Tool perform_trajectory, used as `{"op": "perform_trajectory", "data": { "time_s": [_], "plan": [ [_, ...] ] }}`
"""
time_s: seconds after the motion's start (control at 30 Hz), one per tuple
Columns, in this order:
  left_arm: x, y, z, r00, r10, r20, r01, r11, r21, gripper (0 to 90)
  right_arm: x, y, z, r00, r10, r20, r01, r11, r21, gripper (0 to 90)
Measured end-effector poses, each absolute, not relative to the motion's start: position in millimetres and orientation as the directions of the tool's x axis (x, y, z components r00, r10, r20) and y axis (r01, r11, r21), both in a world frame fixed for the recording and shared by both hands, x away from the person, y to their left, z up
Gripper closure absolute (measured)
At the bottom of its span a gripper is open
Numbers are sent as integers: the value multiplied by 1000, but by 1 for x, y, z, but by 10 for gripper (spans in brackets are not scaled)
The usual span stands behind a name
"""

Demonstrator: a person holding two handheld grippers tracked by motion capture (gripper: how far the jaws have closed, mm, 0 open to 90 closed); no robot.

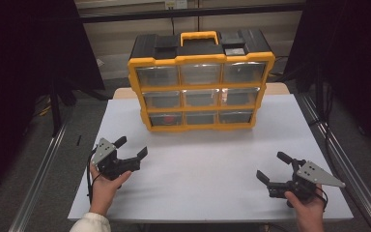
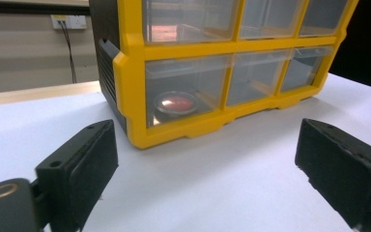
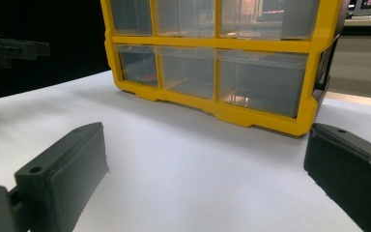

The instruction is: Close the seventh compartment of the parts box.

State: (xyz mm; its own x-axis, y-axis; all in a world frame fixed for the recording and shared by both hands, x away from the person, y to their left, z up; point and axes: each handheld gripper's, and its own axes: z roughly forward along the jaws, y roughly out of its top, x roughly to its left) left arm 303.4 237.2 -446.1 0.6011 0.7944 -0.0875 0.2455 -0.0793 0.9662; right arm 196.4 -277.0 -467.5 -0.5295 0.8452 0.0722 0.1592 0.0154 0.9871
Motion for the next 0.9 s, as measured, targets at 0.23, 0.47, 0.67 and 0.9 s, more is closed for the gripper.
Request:
{"op": "perform_trajectory", "data": {
  "time_s": [0.23,0.47,0.67,0.9],
  "plan": [
    [296,244,-450,604,792,-94,247,-74,966,68,196,-277,-467,-531,845,72,160,17,987,12],
    [290,252,-451,606,791,-82,246,-88,965,63,197,-277,-468,-534,843,69,159,20,987,12],
    [285,254,-452,610,789,-75,238,-93,967,58,197,-277,-468,-529,846,63,158,25,987,12],
    [279,259,-453,606,793,-68,226,-89,970,47,197,-277,-468,-527,847,64,162,26,986,12]
  ]
}}
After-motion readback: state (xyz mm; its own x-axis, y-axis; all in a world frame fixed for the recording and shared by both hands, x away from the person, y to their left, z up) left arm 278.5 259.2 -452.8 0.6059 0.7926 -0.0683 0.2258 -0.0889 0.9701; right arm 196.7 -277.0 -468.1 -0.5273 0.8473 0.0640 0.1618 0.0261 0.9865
